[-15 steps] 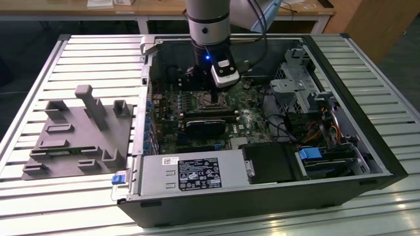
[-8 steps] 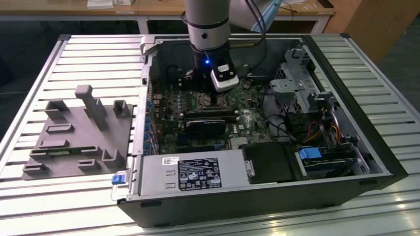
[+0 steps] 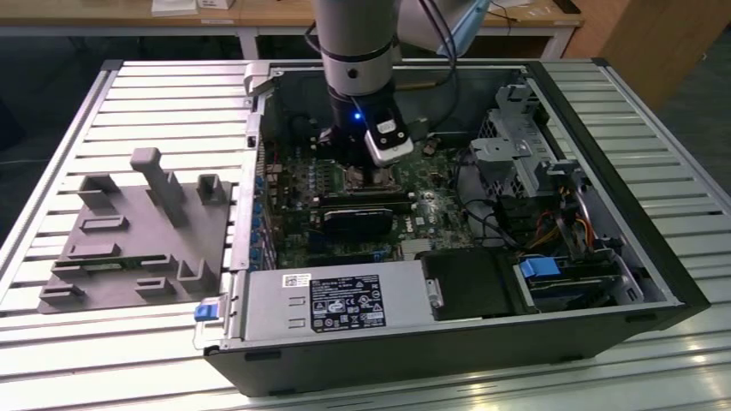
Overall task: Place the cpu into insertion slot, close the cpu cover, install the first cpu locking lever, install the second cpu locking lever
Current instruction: 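Install the second cpu locking lever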
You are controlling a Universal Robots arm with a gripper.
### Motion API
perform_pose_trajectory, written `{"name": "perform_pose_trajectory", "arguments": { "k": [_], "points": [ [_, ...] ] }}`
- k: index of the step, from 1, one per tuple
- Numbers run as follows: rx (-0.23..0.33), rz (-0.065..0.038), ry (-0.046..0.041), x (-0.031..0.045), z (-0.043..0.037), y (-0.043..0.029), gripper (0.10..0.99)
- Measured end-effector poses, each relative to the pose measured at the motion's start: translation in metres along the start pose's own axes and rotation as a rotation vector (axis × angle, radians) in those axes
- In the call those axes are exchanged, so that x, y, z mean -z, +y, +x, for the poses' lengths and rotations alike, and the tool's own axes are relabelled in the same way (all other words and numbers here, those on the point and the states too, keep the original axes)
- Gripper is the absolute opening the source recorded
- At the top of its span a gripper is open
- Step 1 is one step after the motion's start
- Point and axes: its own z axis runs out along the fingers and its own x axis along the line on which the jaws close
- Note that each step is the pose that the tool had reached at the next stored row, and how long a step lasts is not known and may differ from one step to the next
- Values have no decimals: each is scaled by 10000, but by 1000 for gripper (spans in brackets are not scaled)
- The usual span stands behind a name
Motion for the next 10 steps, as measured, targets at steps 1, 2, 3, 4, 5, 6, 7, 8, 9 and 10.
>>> {"name": "perform_pose_trajectory", "arguments": {
  "k": [1,2,3,4,5,6,7,8,9,10],
  "points": [
    [102,-25,7,-14,7,-2,102],
    [191,-49,13,-28,15,-4,102],
    [268,-71,19,-40,25,-7,102],
    [329,-89,25,-50,36,-11,102],
    [376,-111,30,-60,48,-16,102],
    [411,-133,34,-68,61,-22,102],
    [422,-176,44,-74,72,-28,102],
    [420,-259,61,-78,76,-34,102],
    [414,-348,77,-83,80,-41,102],
    [407,-439,95,-88,84,-47,102]
  ]
}}
